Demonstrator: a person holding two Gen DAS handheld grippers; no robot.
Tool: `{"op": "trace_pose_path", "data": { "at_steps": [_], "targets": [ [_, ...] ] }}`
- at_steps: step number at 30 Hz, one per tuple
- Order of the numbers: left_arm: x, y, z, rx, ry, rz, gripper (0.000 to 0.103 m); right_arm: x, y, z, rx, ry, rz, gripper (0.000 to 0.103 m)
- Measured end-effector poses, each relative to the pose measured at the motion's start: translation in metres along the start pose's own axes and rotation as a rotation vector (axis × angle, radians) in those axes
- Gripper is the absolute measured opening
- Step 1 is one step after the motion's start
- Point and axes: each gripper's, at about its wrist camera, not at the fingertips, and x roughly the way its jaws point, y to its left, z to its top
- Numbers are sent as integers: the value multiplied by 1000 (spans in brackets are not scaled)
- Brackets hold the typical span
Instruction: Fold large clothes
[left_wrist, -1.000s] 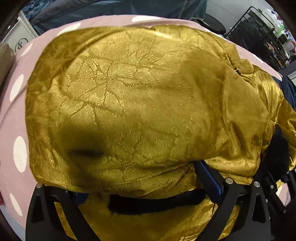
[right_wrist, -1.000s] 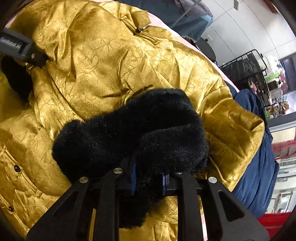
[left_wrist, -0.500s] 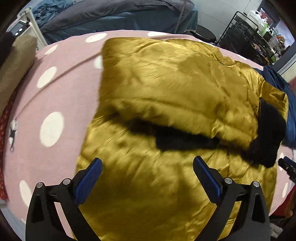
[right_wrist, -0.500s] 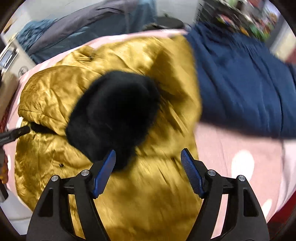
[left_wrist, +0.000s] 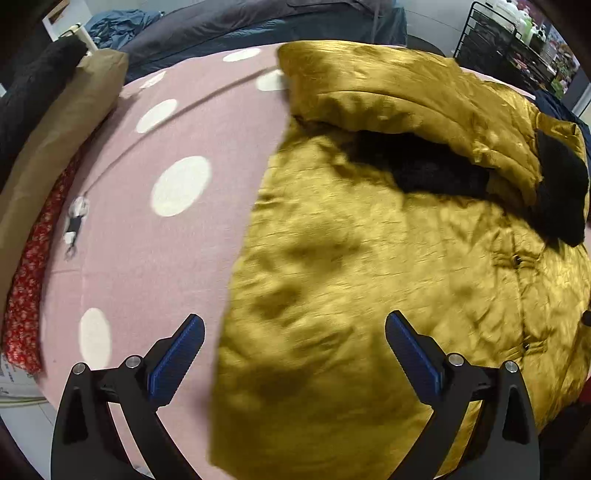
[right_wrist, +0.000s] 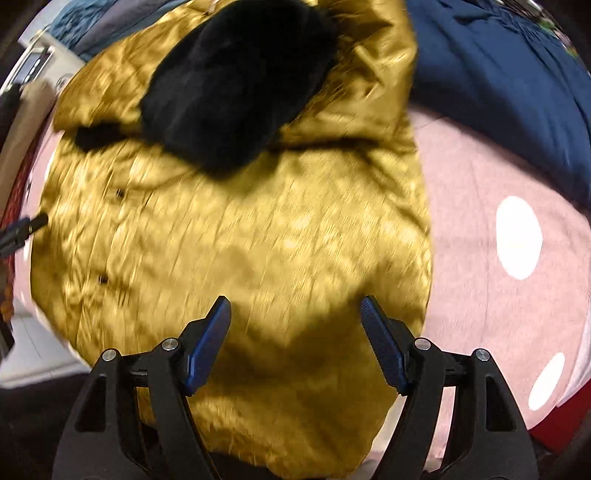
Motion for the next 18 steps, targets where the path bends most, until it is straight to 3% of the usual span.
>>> {"op": "trace_pose_path", "data": {
  "at_steps": [3, 7, 12, 13, 15, 18],
  "targets": [
    [-2, 35, -5, -53, 18, 22, 96, -4, -16, -10, 60, -12, 1, 73],
    [6, 67, -8, -171, 63, -104, 96, -16, -48, -20, 162, -56, 8, 73],
    [37, 57, -22, -133, 176, -202, 93, 1, -85, -37, 303, 22, 101, 73],
    [47, 54, -28, -130, 218, -226, 87, 5, -88, -44, 318, 40, 124, 73],
    [49, 50, -35, -113, 210, -219, 85, 13, -87, -59, 325, 79, 181, 73],
    [40, 45, -39, -90, 190, -230, 48, 22, -83, -77, 313, 112, 232, 72]
  ]
}}
